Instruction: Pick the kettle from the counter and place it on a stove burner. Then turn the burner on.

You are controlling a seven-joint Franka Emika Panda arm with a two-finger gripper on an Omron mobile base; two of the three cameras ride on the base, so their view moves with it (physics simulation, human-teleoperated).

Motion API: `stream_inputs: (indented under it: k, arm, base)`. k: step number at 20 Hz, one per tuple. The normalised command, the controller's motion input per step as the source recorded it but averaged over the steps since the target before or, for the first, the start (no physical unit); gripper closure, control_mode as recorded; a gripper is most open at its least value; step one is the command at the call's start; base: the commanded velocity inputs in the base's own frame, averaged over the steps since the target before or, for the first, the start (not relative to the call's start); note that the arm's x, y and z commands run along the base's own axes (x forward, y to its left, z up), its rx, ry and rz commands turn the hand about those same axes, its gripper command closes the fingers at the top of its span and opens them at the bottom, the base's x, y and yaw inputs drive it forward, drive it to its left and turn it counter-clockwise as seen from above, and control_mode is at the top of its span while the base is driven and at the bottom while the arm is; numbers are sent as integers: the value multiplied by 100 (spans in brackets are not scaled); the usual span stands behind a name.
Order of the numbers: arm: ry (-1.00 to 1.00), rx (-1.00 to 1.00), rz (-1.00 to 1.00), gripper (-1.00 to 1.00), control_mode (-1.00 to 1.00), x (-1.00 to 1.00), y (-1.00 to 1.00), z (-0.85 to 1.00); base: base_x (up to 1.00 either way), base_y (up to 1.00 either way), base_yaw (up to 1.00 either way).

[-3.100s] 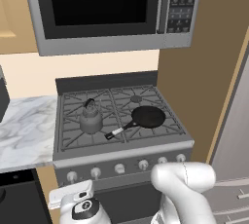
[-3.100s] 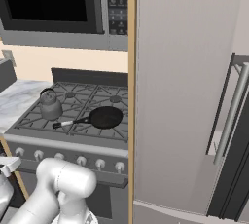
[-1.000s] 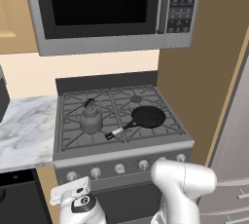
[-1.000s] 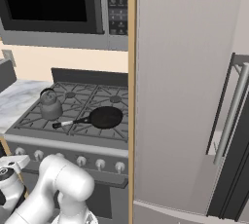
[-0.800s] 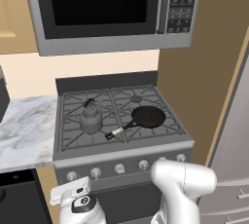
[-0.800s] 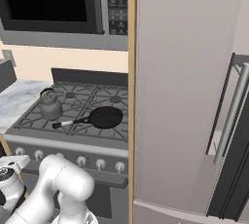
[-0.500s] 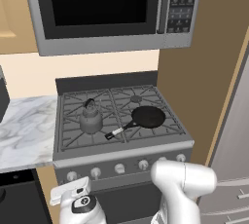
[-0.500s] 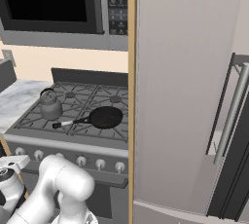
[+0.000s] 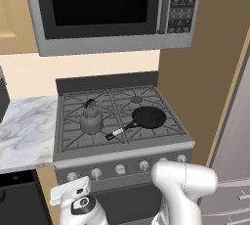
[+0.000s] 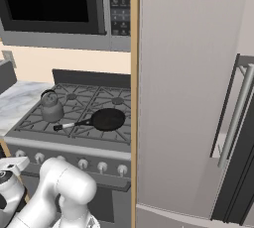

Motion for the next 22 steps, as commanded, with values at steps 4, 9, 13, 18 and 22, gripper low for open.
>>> stream_inputs:
  k: [4, 9, 13, 18, 22]
  arm:
    - [-4, 0, -1, -100, -100, 0, 0, 0]
    - [0, 0, 0, -100, -100, 11, 0, -3]
    - [0, -3, 0, -100, -100, 16, 1, -12]
    - [0, 0, 0, 100, -100, 3, 0, -1]
    - [0, 0, 0, 100, -100, 0, 0, 0]
  base:
    - [0, 0, 0]
    - [0, 0, 0]
    - [0, 0, 0]
    - [0, 0, 0]
    - [0, 0, 0]
